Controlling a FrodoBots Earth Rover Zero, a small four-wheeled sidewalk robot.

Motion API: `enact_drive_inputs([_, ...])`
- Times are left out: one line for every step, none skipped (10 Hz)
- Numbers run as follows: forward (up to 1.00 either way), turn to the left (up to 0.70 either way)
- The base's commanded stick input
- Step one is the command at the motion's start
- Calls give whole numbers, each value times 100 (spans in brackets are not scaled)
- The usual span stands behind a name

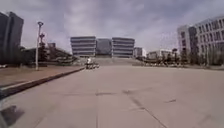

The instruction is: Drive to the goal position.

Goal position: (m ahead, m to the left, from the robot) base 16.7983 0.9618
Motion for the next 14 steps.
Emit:
enact_drive_inputs([100, 0])
enact_drive_inputs([100, 0])
enact_drive_inputs([100, 0])
enact_drive_inputs([100, 0])
enact_drive_inputs([100, 0])
enact_drive_inputs([100, 0])
enact_drive_inputs([100, 0])
enact_drive_inputs([100, 0])
enact_drive_inputs([100, 0])
enact_drive_inputs([100, 0])
enact_drive_inputs([100, 0])
enact_drive_inputs([100, 0])
enact_drive_inputs([100, 0])
enact_drive_inputs([100, 0])
